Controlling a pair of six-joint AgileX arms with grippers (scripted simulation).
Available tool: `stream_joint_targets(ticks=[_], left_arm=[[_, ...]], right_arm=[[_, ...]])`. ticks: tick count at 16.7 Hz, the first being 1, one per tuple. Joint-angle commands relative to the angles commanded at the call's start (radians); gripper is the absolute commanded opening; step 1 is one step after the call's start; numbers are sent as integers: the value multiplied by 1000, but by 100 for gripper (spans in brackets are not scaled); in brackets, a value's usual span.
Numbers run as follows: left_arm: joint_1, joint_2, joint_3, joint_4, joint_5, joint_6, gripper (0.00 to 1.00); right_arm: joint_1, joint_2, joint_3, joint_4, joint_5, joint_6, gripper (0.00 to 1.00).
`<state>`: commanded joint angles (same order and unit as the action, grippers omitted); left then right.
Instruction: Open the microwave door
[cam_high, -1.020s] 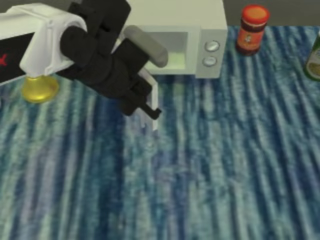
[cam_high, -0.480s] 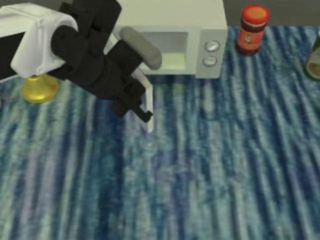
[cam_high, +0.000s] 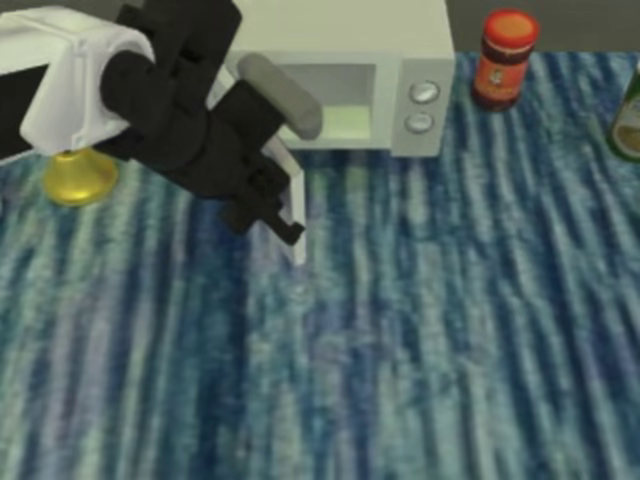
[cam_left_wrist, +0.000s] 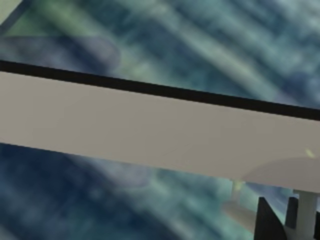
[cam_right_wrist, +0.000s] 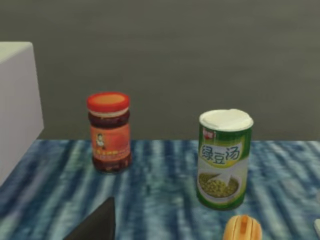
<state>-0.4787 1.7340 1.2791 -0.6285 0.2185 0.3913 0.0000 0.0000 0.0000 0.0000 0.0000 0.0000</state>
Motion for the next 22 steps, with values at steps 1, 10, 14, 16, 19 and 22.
stream_joint_targets(ticks=[1,10,14,16,19,22], left_arm=[[0,0,0,0,0,0,0],[0,0,0,0,0,0,0],[2,0,-4,-5,11,12,0],[20,-6,-8,-17,30,55,0],[54,-19,-13,-35,68,137,0],[71,-22,-20,-48,86,176,0]], right_arm=[[0,0,0,0,0,0,100],[0,0,0,0,0,0,100],[0,0,0,0,0,0,100],[0,0,0,0,0,0,100],[0,0,0,0,0,0,100],[0,0,0,0,0,0,100]])
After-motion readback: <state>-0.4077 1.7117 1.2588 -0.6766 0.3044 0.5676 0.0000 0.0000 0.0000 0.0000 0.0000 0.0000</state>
